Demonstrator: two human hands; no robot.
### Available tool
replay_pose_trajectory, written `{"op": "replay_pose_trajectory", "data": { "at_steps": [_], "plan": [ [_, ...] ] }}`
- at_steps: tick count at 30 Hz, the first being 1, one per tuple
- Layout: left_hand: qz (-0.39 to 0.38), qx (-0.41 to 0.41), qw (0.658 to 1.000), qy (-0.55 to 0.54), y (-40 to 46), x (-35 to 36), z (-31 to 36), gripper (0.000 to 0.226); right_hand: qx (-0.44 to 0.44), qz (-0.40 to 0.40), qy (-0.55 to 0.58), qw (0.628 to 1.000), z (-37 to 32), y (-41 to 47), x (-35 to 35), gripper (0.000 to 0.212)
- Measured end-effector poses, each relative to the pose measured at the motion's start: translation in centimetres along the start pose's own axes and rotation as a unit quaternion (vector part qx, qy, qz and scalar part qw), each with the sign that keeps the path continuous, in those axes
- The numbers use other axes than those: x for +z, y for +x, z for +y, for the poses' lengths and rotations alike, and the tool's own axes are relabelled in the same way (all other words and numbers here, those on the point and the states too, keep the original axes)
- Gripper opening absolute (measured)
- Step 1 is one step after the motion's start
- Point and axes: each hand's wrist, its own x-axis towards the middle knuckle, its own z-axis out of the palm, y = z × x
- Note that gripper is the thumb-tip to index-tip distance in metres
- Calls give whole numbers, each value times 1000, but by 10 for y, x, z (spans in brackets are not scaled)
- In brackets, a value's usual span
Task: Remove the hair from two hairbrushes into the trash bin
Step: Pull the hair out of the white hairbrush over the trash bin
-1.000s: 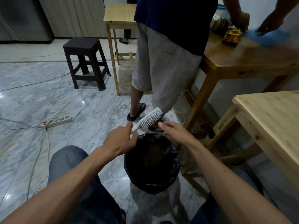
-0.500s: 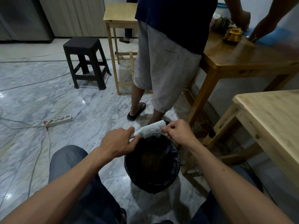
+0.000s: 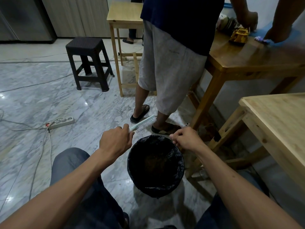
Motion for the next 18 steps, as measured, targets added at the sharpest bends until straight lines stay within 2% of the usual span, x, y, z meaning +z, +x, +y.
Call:
{"op": "replay_pose_trajectory", "data": {
  "at_steps": [4, 6, 7, 9, 11, 15, 17, 18],
  "plan": [
    [16, -7, 1000, -10, 1, -3, 4, 31, 27, -74, -88, 993, 0, -2, 3, 24],
    [29, 2, 999, -15, 2, -5, 6, 30, 41, -94, -96, 990, -3, -1, 2, 9],
    [36, 7, 999, -15, 2, -6, 6, 29, 41, -110, -100, 988, -8, -1, 0, 9],
    [47, 15, 999, -14, 4, -9, 7, 30, 31, -142, -102, 984, -13, 3, -3, 55],
    [62, 20, 998, -17, 5, -12, 8, 29, 4, -124, -47, 991, -21, 3, -6, 86],
    [75, 38, 996, -34, 5, -17, 10, 30, -30, -95, 160, 982, -33, 3, -5, 106],
    [78, 57, 995, -40, 4, -19, 11, 31, -31, -123, 236, 963, -38, 4, -6, 92],
    [80, 68, 994, -42, 3, -19, 11, 31, -44, -139, 255, 956, -40, 2, -7, 67]
  ]
}}
